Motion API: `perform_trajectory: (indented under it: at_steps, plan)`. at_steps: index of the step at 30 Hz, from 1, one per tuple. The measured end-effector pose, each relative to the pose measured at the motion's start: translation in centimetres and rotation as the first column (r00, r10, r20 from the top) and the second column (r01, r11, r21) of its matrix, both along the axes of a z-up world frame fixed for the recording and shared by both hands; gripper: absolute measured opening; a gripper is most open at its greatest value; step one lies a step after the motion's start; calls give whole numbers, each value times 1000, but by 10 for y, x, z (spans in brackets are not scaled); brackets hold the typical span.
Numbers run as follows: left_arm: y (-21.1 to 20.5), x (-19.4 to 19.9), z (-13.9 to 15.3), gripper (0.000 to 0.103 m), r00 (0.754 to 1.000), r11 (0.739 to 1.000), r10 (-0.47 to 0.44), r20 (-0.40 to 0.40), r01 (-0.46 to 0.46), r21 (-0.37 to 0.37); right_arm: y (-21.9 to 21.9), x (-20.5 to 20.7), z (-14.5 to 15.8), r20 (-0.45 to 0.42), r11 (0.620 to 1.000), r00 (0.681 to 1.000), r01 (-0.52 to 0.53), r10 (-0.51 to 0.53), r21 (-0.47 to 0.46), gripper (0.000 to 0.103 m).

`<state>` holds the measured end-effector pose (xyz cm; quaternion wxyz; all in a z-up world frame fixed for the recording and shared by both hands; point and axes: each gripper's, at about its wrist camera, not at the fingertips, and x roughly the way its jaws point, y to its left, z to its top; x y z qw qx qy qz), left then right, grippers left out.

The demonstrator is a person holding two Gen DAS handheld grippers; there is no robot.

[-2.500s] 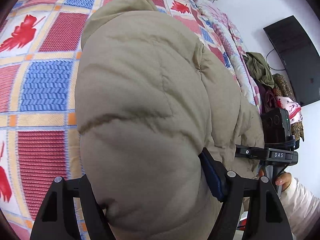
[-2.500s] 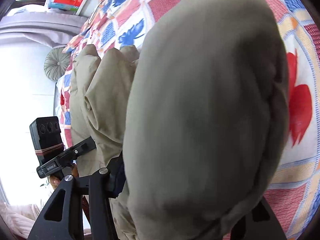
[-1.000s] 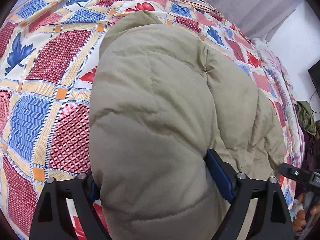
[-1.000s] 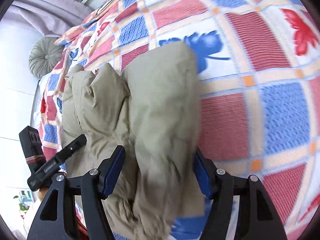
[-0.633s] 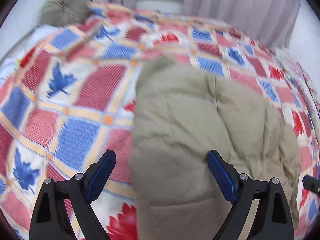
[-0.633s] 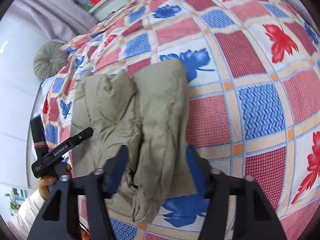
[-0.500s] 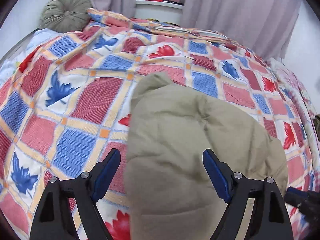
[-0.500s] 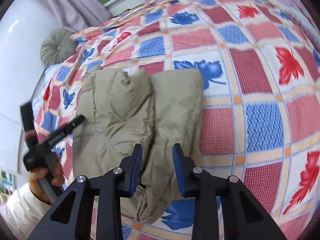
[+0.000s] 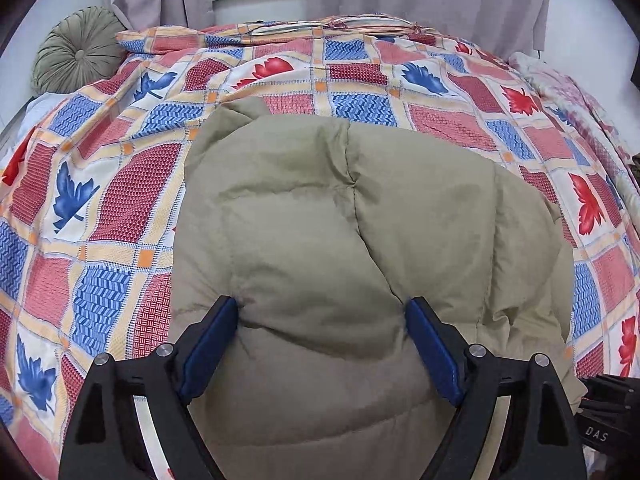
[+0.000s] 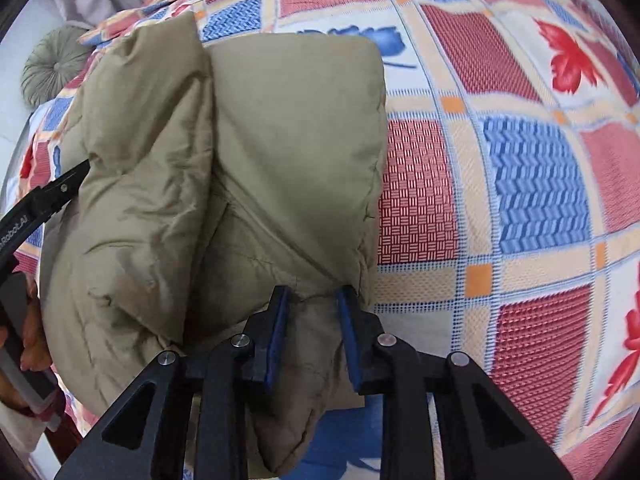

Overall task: Fold large clothes
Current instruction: 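Release the bundle and smooth it flat with both grippers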

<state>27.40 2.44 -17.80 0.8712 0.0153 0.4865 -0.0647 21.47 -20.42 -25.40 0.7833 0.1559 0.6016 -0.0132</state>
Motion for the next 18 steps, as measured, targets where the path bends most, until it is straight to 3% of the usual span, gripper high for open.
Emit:
perform_trajectory:
  at_steps: [3, 8, 13, 18]
  plan:
    - [5, 0, 0, 87, 1000, 1000, 5, -11, -6, -9, -2, -3, 15, 16, 1000, 1000, 11, -11, 29, 27]
    - [11, -9, 11, 87, 1000, 1000, 11, -20, -11, 13, -3, -21, 58, 129, 995, 991, 18, -31, 96, 31]
    - [35, -38, 24, 87, 997, 998, 67, -33, -67, -2, 24, -38, 94, 243, 994, 969, -54, 30, 91, 31]
    - [56, -68, 17, 89, 990, 994, 103, -100, -106, -28, 55, -38, 86, 183, 993, 978, -112, 103, 41, 31]
